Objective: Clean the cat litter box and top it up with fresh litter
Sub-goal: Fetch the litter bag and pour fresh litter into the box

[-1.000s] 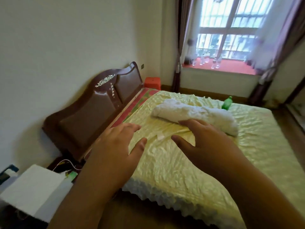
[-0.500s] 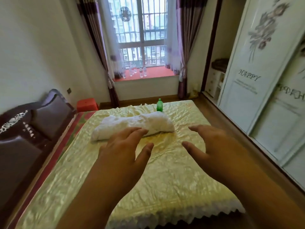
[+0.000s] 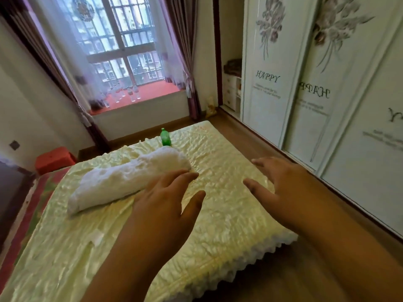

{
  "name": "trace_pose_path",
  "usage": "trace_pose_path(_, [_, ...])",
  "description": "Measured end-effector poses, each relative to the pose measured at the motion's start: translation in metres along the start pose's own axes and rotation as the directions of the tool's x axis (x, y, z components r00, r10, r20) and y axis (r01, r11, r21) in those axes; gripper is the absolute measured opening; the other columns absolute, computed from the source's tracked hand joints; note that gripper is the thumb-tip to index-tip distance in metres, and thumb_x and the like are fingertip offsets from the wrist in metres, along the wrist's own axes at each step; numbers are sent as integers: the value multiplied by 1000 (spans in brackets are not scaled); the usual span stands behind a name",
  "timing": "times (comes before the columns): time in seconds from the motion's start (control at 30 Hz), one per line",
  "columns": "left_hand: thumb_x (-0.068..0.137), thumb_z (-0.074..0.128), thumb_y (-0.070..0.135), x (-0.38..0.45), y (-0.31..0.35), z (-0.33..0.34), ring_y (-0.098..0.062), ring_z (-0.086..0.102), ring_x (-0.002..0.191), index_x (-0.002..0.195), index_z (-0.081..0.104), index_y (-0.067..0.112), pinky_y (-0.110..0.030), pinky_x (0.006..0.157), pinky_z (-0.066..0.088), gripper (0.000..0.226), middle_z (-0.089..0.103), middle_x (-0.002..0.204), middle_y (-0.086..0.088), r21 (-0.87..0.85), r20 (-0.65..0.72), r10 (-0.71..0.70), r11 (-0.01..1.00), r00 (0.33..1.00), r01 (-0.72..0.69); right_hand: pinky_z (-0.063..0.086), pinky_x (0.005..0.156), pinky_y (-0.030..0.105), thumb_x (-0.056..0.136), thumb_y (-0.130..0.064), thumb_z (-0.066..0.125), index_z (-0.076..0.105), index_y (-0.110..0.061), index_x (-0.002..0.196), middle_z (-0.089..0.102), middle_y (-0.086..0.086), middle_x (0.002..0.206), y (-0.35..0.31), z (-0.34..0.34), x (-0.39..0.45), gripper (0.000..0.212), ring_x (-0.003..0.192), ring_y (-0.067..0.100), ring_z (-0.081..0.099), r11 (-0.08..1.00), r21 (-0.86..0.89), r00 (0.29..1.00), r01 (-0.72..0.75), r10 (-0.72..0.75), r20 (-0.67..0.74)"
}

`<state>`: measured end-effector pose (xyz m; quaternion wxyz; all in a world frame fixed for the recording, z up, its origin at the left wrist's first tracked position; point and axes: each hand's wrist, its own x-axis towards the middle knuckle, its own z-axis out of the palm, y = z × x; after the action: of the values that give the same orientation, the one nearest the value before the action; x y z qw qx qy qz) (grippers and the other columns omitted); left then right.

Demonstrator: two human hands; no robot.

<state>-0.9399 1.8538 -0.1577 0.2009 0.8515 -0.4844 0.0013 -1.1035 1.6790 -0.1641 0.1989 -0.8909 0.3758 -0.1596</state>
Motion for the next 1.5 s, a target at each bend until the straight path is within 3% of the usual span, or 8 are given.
trace_pose_path(0.13, [92,33,70,40,4,23,-1,32,139,143,41,51,-36,116,34,55,38,149,29,-19,108,126,992,986,-125,41,110,40,91,-67,47,42,-39,146,45,-16,150,19,3,-3,62,134,13,45,984,-33,984,-175,175,9])
trace_pose_path(0.27, [90,31,71,79,15,46,-4,37,139,144,42,49,-40,116,38,59,42,148,26,-100,220,310,950,925,-294,34,112,36,94,-63,47,36,-40,149,37,-15,155,34,1,-23,60,140,13,37,911,-61,913,-409,408,-29])
trace_pose_path(0.6, [93,36,67,115,64,114,-8,38,140,142,44,47,-48,114,39,54,44,148,24,-325,387,665,747,639,-580,34,118,43,92,-67,44,28,-43,151,29,-14,161,43,21,-104,66,146,14,32,571,27,560,-820,812,-161])
trace_pose_path(0.8, [95,36,64,98,111,136,-7,37,139,143,43,47,-45,116,36,51,42,147,27,-400,434,796,589,421,-702,44,108,39,92,-66,45,34,-38,150,41,-9,155,44,19,-164,65,136,15,45,377,108,342,-920,906,-250])
trace_pose_path(0.93, [92,32,66,95,141,146,-7,38,139,143,42,47,-44,115,37,55,40,147,28,-412,444,832,519,332,-749,43,107,37,92,-66,43,35,-38,150,41,-9,155,61,14,-188,65,137,16,46,280,133,239,-951,935,-263])
trace_pose_path(1.13, [92,32,68,106,176,161,-9,33,143,144,41,48,-45,118,34,56,39,150,27,-363,484,810,530,331,-766,41,110,38,93,-64,45,36,-37,149,41,-10,155,102,-3,-190,63,137,15,45,298,174,248,-939,933,-259])
trace_pose_path(1.27, [92,31,69,116,209,168,-9,35,142,144,40,48,-44,117,34,56,38,149,28,-319,480,798,546,365,-775,46,109,42,91,-68,45,37,-40,148,43,-10,154,138,-25,-183,64,137,17,47,335,186,283,-923,923,-261])
trace_pose_path(1.5, [92,31,68,137,274,176,-8,32,144,144,40,49,-46,119,32,57,39,151,26,-297,403,793,585,456,-755,37,112,36,95,-63,45,34,-39,150,38,-12,156,202,-83,-159,61,140,16,42,428,132,382,-894,882,-276])
